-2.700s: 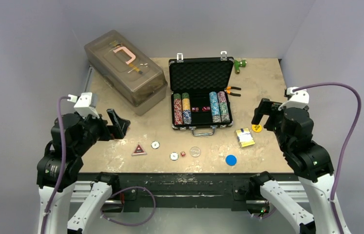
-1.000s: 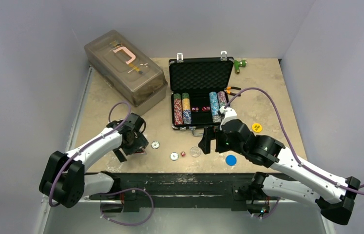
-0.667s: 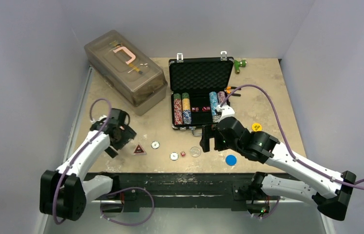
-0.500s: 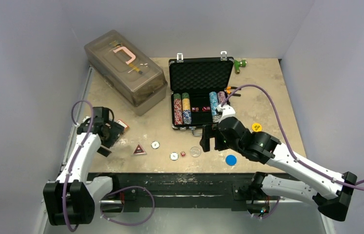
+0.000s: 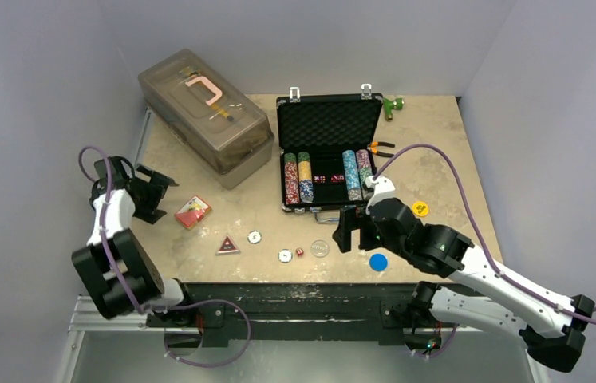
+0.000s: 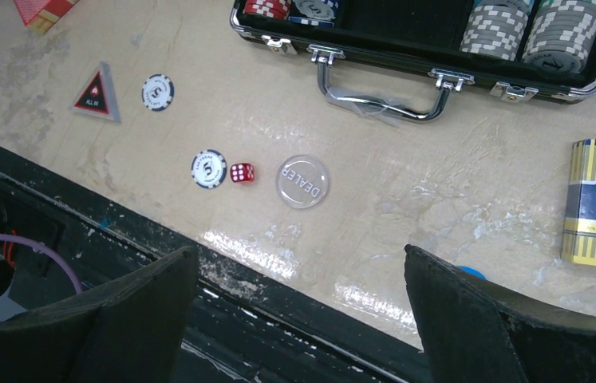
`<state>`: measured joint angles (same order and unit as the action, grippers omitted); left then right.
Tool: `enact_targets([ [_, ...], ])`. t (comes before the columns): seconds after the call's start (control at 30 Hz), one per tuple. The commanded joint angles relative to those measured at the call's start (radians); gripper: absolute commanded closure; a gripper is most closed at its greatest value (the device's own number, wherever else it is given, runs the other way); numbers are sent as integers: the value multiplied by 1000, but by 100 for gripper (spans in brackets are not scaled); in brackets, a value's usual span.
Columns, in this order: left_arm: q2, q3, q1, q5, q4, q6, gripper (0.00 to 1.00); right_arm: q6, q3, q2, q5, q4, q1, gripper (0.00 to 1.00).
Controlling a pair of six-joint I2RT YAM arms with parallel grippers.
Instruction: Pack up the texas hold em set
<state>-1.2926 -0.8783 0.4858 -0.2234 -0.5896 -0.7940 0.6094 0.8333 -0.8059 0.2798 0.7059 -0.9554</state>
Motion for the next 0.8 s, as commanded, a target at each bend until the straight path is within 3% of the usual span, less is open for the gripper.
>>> enact_targets([
  [0.0, -183, 2, 5, -269, 290, 68, 14, -22, 5, 25, 18, -31, -2, 1],
  [0.07, -268, -24, 5, -311, 343, 92, 14, -16, 5, 43, 6, -35, -2, 1],
  [0.2, -364, -32, -1, -311, 276, 98, 16, -11, -15, 85, 4, -47, -2, 1],
  [0.33, -295, 57, -8, -216, 203, 38, 17, -21, -23, 99, 32, -38, -2, 1],
  [0.5, -213, 97, -59, -208, 75, 24, 18, -38, -27, 78, 17, -56, -2, 1],
  [0.77, -64, 148, -243, 51, -46, 9, 4, -40, -36, 30, -29, -81, -2, 1],
])
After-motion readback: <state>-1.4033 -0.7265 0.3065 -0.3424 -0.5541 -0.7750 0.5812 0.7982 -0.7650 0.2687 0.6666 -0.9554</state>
